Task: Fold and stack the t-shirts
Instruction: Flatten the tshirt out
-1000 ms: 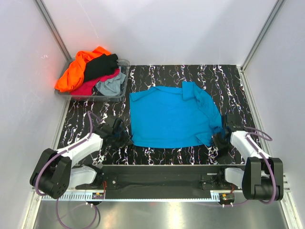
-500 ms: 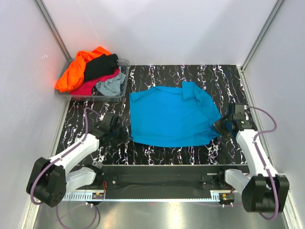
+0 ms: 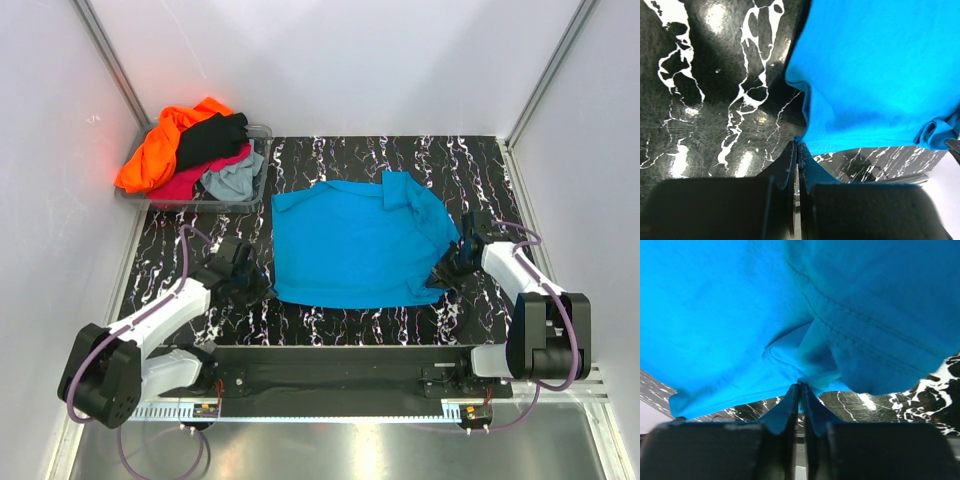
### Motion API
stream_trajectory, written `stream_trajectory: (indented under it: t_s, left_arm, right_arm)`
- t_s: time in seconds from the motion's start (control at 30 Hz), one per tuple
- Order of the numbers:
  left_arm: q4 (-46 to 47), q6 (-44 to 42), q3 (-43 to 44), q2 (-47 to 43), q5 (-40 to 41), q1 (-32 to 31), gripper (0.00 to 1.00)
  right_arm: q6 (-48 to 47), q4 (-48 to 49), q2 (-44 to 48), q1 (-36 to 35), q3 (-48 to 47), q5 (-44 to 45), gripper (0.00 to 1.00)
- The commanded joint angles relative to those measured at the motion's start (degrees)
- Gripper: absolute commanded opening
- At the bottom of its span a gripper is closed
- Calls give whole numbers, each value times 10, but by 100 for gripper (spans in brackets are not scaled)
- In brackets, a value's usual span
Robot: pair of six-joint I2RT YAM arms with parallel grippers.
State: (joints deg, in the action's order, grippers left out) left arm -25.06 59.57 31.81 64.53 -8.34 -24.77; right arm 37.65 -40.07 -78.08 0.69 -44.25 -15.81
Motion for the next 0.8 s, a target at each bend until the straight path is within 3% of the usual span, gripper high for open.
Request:
stream_trajectory:
  t_s: [0.0, 0.33, 0.77]
  left_arm:
    - [3, -17, 27, 2, 3, 3, 0]
    - [7, -21, 37, 20, 0, 3, 0]
    - [14, -17, 36, 33, -12, 3, 0]
  right_arm:
    - [12, 8, 9, -3, 5, -11, 16]
    - [18, -23, 46, -3, 36, -7, 33]
    - [57, -7, 60, -3, 72, 8, 43]
